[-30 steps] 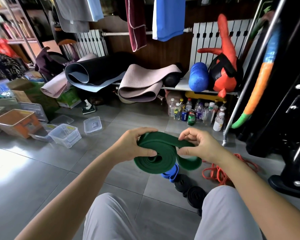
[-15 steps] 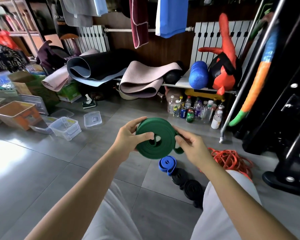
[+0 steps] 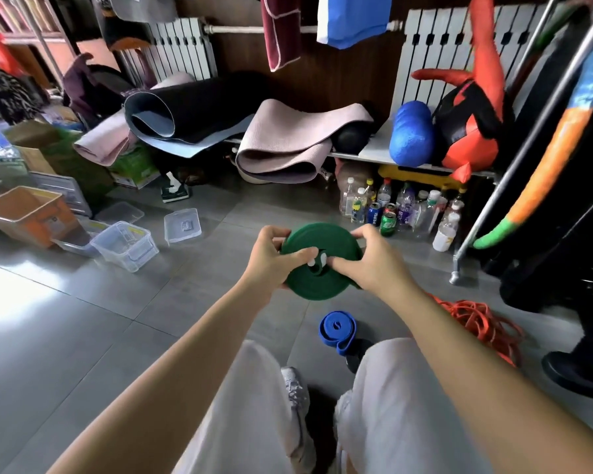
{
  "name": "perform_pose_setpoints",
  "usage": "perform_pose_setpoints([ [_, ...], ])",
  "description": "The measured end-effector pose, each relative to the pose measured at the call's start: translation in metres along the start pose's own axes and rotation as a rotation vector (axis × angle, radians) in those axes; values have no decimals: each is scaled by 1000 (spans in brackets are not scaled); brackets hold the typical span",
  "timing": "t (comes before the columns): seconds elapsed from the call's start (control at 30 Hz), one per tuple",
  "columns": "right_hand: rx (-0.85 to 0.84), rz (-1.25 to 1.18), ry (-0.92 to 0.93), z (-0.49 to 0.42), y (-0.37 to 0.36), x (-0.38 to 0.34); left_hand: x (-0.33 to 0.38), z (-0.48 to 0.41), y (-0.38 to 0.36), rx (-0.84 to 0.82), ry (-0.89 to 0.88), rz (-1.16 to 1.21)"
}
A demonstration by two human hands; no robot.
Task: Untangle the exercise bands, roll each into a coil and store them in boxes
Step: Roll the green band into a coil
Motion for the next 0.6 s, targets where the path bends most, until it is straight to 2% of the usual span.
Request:
perform_pose_setpoints([
  [0.2, -17, 44, -160, -85, -39, 58, -60, -79, -28, -2, 90, -74],
  [0.47, -100, -44, -545, -194, -147, 196, -231, -173, -58, 28, 168, -191],
  [0.6, -153, -62, -671, -244, -214, 253, -317, -217, -61, 4, 233, -237],
])
Point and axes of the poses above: each hand's wrist, its own z-axis away from the middle knuckle, its own y-axis out of the back of the hand, x = y × z, the point moved 4 cm from there along -z, towards the middle knuckle, and after that the axes turned 8 degrees about -y, right-handed, at the moved point
